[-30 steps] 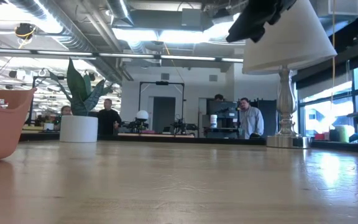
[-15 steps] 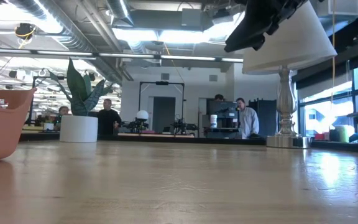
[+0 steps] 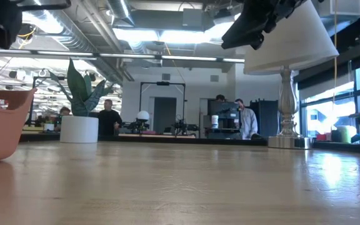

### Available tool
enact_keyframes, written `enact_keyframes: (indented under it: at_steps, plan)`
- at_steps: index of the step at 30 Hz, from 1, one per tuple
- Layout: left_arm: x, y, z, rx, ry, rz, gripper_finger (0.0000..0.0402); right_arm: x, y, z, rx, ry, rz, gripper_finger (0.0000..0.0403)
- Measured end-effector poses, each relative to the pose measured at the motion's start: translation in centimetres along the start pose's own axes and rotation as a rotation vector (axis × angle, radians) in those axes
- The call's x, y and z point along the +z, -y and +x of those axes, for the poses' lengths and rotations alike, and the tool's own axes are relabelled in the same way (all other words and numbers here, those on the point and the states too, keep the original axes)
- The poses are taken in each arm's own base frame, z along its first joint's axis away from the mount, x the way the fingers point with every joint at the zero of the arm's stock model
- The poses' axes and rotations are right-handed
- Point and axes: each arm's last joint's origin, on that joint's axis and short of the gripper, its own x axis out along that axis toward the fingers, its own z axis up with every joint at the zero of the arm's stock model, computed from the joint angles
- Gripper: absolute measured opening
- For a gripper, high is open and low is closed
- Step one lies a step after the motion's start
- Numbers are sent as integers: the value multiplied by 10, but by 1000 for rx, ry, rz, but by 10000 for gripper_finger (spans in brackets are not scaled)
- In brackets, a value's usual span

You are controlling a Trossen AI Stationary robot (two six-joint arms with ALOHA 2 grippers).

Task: Pick and place rubber bands into bin
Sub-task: Put the green rubber band into the orange bin

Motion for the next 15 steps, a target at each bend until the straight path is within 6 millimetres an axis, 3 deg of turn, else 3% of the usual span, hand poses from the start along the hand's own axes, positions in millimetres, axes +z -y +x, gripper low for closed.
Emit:
enact_keyframes:
  at_steps: [6,15]
  plan:
    - [0,0,1,6,1,-22,74,0,0,0,0,-1,26,131]
    - [4,-6,-12,4,2,-45,136,0,0,0,1,-1,25,131]
